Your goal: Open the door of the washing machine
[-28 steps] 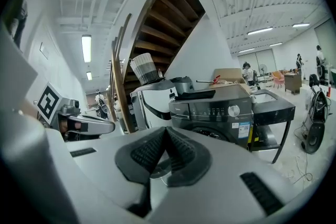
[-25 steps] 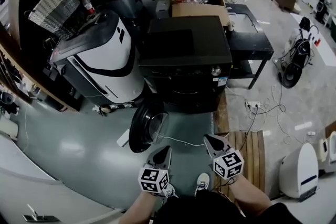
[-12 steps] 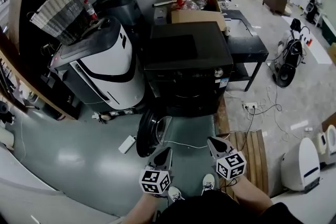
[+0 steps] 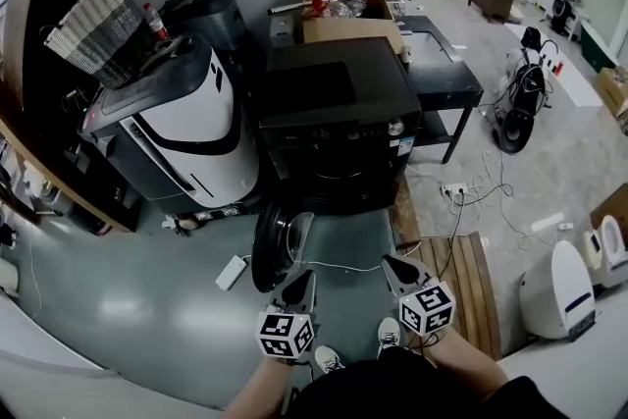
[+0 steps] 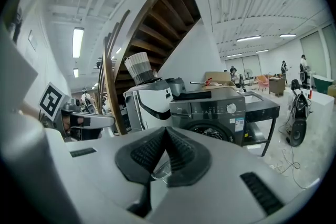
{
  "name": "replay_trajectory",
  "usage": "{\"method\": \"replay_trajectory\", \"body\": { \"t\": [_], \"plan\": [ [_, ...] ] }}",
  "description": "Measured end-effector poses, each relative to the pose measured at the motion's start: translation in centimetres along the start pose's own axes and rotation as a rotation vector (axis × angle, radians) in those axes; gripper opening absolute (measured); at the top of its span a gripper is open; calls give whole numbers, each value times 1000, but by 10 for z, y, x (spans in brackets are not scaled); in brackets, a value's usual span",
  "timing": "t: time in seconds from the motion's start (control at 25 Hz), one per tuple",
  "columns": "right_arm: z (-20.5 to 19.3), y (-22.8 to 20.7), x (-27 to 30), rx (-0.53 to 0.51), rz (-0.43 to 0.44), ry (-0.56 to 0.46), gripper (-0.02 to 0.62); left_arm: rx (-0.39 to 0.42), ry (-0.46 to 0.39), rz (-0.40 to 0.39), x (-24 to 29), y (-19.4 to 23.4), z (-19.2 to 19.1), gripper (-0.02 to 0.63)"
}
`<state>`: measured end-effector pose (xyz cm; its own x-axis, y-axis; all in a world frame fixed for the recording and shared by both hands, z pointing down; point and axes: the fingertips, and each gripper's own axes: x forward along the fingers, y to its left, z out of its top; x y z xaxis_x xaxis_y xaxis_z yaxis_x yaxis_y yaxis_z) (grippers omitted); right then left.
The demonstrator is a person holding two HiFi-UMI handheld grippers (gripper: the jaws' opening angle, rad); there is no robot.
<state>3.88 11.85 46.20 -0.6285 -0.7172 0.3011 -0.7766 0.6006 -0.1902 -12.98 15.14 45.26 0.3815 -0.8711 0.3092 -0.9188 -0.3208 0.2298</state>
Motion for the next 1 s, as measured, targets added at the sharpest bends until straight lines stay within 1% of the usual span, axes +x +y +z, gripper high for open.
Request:
{"method": "replay_trajectory", "body": {
  "t": [0.24,0.48,1.0],
  "plan": [
    [-1,8,-2,2,-3,0,17,6,3,-12,-6,-1,-3,18],
    [-1,17,0,-3,11,3,17,14,2,-8,-11,1,0,18],
    [-3,19,3,-11,31,11,17,14,14,-1,-12,1,-4,18]
  ]
}}
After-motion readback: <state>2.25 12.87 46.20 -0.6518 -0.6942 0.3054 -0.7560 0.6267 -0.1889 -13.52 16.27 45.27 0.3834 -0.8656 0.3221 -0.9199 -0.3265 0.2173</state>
